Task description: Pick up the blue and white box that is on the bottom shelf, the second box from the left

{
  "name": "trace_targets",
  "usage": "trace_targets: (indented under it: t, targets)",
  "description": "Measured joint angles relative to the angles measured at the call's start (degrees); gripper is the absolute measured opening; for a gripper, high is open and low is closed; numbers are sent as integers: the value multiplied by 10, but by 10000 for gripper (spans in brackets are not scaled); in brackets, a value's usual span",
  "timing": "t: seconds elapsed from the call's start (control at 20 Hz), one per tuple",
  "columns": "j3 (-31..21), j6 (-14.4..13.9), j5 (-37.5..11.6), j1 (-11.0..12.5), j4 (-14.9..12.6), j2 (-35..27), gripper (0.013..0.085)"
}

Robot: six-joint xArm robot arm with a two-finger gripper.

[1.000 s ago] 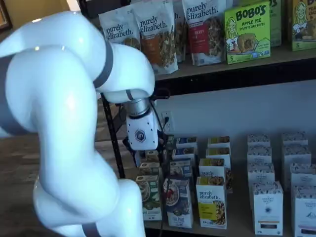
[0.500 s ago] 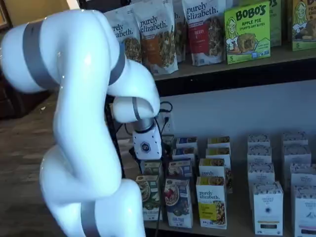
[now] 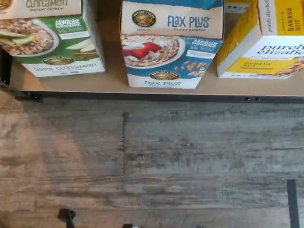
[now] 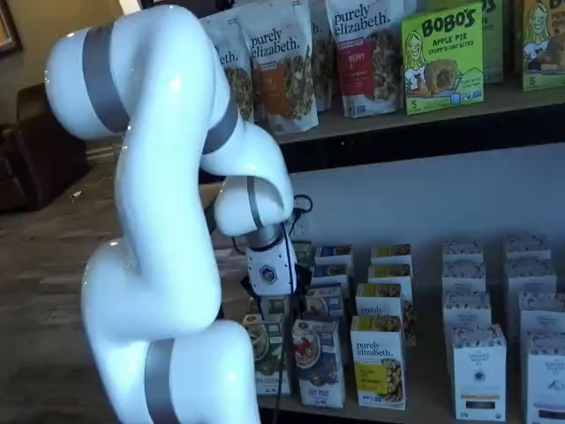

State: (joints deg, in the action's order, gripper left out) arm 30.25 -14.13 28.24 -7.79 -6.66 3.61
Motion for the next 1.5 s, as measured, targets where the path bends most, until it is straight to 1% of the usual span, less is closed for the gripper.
trace_targets:
  t: [0.05,0.2,0.35,0.5,0.55,0.65,0.8,0.85,0.95,1.1,1.25,1.35,1.5]
  targets:
    - [3,-2,-5,0,-2,-8,850]
    - [15,14,-22,0,16,-34,850]
    - [32,21,-29,-1,26,-64,850]
    - [47,52,-47,-3,61,-98,850]
    - [56,52,-51,-3,62,-113,850]
    - [76,34,-57,-2,41,-144,850]
    - [103,16,-68,2,18,-185,850]
    - [111,15,-71,4,14,-196,850]
    - [130,24,-80,8,20,-223,850]
    - [159,34,-79,13,24,-260,850]
    - [186,54,-84,17,42,-298,850]
    - [203,60,-89,20,45,-320,850]
    - [226,61,-95,23,43,-347,850]
